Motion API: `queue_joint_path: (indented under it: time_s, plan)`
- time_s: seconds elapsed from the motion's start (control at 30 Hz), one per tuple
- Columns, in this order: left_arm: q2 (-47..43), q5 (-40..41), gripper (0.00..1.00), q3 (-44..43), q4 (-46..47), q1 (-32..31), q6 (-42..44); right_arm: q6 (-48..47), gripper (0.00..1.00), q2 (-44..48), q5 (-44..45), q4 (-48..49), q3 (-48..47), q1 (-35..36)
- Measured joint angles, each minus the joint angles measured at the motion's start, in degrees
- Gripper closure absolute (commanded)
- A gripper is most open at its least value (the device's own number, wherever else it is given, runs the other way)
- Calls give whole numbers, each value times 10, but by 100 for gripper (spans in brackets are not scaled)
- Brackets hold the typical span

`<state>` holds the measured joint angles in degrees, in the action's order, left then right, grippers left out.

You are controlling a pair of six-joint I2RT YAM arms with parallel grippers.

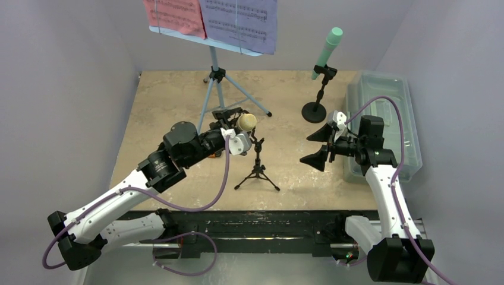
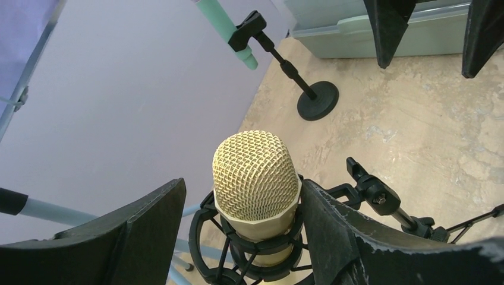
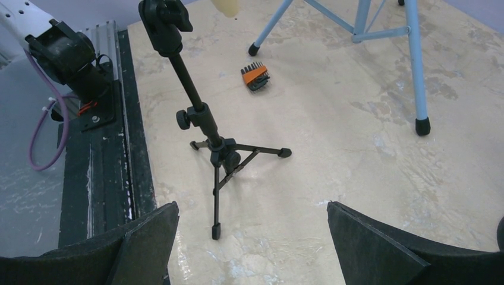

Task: Pack up the instrument practice props
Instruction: Remove the microphone from the microphone stand.

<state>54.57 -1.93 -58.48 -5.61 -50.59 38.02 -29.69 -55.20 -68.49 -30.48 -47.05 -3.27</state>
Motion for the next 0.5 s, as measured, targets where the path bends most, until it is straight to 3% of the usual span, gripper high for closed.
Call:
queue_joint_path:
  time_s: [0.33,0.5]
  plan:
    - [21,-29,47,2,0,3,-12,0,1,2,0,0,0,0]
    - [23,-38,91,2,2,4,-20,0,1,2,0,-2,0,0]
